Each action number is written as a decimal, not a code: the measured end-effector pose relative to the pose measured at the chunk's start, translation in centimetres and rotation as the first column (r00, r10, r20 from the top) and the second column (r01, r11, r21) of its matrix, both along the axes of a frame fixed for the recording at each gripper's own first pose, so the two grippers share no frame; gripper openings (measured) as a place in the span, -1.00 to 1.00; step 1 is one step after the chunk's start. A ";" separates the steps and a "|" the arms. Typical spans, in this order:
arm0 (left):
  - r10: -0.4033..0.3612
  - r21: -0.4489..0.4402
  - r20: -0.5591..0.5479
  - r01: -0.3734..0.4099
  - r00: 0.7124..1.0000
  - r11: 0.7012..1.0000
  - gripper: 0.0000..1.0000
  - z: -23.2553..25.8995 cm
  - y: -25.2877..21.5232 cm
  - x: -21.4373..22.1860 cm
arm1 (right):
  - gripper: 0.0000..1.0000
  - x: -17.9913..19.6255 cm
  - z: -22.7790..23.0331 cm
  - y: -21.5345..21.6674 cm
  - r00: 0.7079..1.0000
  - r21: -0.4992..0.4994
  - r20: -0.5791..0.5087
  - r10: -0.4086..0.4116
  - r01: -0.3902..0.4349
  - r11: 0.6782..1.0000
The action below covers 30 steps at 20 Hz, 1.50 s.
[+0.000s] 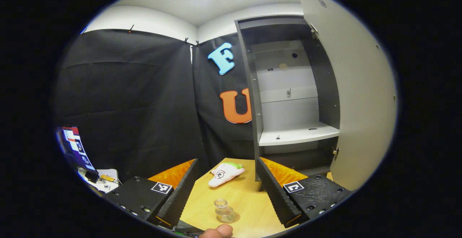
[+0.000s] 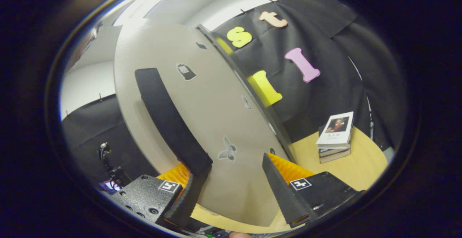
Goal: Open the cabinet door with the right hand, grasp the bottle in the cabinet with the left hand and place it on the coaster, then close the cabinet door with the right hand.
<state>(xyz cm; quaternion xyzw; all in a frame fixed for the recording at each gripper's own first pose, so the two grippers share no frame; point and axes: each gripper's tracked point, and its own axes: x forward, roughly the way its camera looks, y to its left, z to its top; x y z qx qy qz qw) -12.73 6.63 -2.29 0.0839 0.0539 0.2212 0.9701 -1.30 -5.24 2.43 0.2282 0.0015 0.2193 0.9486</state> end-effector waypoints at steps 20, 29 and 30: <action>-0.256 -0.128 0.035 0.259 0.966 0.957 0.93 -0.1 -7.0 5.3 | 0.92 -4.6 0.9 2.0 0.996 -0.110 -0.078 -0.039 0.030 0.993; -0.268 -0.108 0.049 0.272 0.962 0.956 0.92 0.4 -5.7 4.9 | 0.92 -2.3 -1.7 9.8 0.939 -0.114 -0.275 0.207 -0.245 0.963; -0.266 -0.111 0.042 0.269 0.963 0.957 0.92 0.0 -5.3 4.8 | 0.92 -1.9 -1.8 10.5 0.933 -0.117 -0.282 0.224 -0.265 0.957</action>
